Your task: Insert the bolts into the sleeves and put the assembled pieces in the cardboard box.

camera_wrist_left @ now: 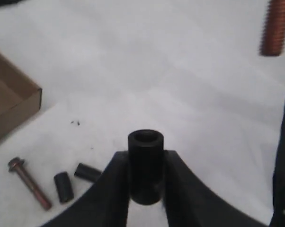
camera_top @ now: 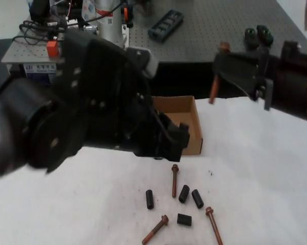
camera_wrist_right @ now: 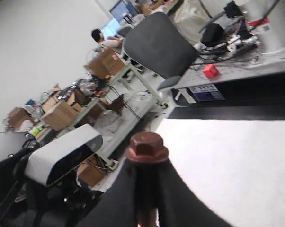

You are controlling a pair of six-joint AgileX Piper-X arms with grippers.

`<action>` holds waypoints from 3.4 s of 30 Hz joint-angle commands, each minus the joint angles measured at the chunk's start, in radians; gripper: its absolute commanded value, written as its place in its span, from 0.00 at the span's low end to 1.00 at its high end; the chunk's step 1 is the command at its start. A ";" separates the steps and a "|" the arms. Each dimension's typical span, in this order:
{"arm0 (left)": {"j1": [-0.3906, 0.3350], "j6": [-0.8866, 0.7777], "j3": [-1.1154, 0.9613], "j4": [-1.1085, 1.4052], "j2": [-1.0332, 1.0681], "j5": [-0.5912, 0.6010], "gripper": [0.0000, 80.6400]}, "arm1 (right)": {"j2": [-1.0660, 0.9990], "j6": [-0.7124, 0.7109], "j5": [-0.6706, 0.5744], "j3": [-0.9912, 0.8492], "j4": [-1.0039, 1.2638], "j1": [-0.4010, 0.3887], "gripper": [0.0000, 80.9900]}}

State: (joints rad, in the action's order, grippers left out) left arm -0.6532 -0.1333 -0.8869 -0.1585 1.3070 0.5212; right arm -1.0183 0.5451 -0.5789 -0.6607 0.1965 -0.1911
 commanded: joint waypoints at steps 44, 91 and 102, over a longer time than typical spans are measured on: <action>0.001 0.090 0.039 0.262 -0.063 -0.077 0.01 | -0.029 -0.098 -0.113 -0.003 -0.079 0.033 0.53; 0.069 -0.293 -1.189 -0.435 1.110 -0.218 0.33 | -0.160 -0.465 0.365 -0.018 -0.855 0.155 0.53; 0.117 -0.120 -1.194 -0.711 0.920 -0.350 0.33 | -0.535 -0.516 0.483 -0.149 -0.858 -0.061 0.52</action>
State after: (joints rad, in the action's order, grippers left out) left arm -0.5432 -0.2957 -2.0622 -0.8392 2.2811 0.2103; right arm -1.5207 0.0553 -0.1058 -0.7783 -0.6634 -0.2295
